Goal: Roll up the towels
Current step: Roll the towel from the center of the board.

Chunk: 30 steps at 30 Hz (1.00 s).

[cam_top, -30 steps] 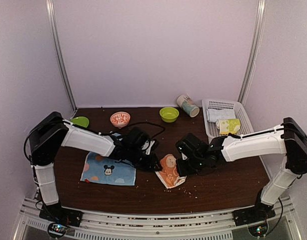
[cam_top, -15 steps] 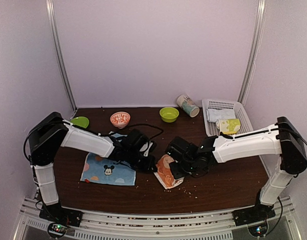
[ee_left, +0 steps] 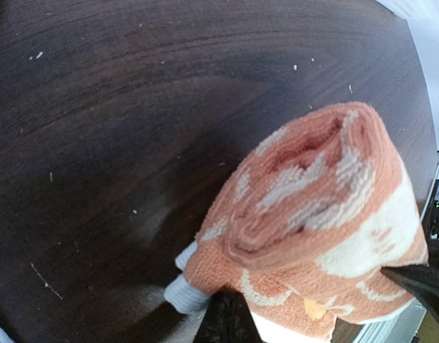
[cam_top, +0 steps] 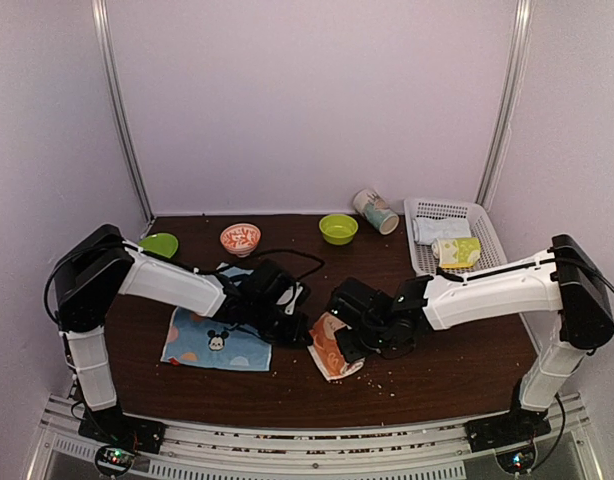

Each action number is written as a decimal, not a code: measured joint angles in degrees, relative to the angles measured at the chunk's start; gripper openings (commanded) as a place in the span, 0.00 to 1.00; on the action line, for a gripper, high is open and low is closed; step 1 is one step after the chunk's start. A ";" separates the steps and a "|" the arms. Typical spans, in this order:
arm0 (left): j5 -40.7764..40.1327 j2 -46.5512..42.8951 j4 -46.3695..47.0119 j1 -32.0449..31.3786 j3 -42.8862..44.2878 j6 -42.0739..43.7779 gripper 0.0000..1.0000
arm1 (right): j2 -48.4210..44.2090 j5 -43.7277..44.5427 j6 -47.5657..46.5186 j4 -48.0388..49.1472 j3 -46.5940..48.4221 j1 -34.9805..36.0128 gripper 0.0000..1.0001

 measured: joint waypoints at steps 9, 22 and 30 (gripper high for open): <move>0.70 0.46 0.59 0.02 0.00 -0.33 0.00 | 0.00 -2.78 -0.63 2.91 0.00 0.72 0.00; 0.70 0.50 1.14 0.02 -0.76 -0.72 0.00 | 1.40 -10.12 -0.39 8.98 -0.35 0.72 0.07; 0.66 0.15 1.31 0.02 -1.49 -0.72 0.00 | 2.36 -12.92 0.42 13.00 -2.16 0.72 0.17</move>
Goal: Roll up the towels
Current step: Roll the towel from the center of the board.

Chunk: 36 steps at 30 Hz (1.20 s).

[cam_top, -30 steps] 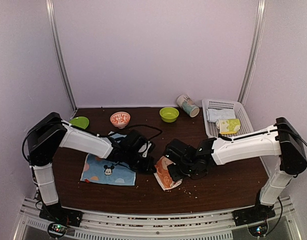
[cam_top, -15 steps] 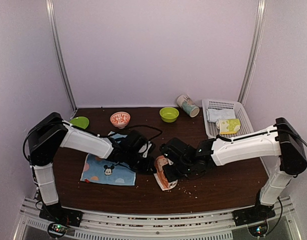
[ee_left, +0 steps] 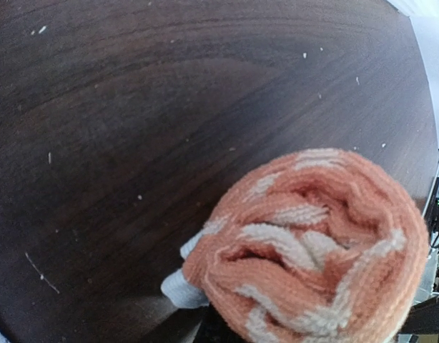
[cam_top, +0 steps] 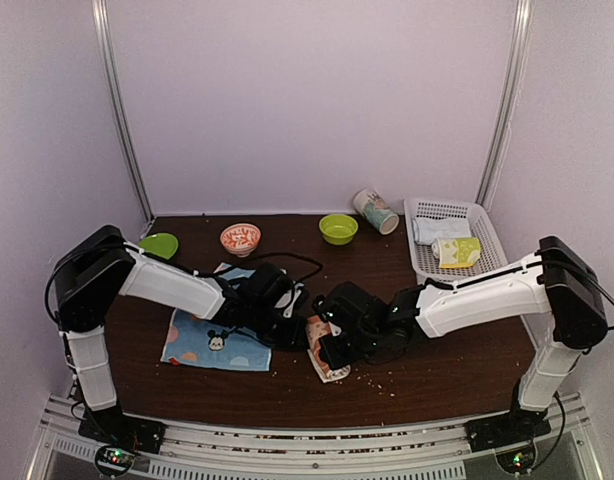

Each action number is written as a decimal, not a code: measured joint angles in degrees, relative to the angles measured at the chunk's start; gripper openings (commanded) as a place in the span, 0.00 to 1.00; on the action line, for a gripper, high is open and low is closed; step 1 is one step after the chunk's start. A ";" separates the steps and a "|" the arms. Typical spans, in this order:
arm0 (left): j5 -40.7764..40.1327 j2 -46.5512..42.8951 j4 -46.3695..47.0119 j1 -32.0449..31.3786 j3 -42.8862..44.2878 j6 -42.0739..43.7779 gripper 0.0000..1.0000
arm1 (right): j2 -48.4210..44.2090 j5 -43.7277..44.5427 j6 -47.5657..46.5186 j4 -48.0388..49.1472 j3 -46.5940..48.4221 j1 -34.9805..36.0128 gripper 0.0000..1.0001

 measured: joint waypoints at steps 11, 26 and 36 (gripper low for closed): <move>-1.22 -6.71 -4.79 -0.02 -1.62 0.92 0.09 | 0.68 -1.77 0.57 2.54 -0.96 -0.11 0.20; -2.03 -10.05 -7.91 0.00 4.17 2.16 0.06 | 0.61 -2.40 0.68 5.84 -2.95 -0.50 0.20; -0.39 -3.45 -5.49 0.00 7.26 2.08 0.01 | 0.13 -2.49 0.70 7.04 -3.85 -0.76 0.24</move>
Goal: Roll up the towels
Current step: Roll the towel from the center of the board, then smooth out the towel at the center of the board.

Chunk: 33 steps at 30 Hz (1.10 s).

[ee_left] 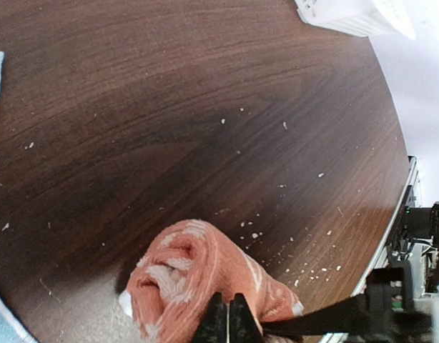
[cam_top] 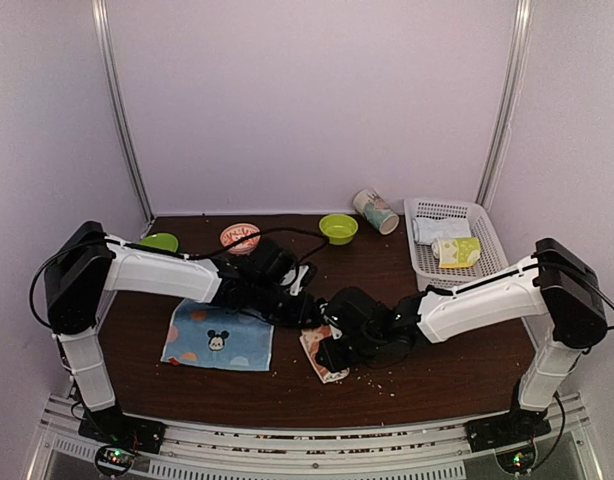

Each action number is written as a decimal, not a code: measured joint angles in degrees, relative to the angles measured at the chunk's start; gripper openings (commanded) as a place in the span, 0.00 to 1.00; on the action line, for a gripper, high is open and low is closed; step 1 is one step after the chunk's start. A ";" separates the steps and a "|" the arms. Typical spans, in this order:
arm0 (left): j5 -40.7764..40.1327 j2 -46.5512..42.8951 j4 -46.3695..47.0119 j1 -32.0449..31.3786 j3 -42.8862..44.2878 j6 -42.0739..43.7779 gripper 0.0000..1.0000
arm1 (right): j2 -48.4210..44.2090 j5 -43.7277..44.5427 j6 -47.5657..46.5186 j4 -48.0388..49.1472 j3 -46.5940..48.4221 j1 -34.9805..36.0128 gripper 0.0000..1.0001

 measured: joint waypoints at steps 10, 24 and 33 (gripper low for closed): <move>2.25 4.07 4.52 0.11 0.02 -1.09 0.00 | -3.13 -0.79 -1.25 -3.13 -1.01 -0.37 0.49; 2.58 5.31 5.73 0.11 0.04 -1.25 0.00 | -11.10 0.22 -4.79 -8.76 -0.79 0.26 0.31; 2.75 6.54 7.41 0.11 0.04 -1.25 0.00 | -5.09 5.31 -3.80 -13.86 1.01 1.05 0.23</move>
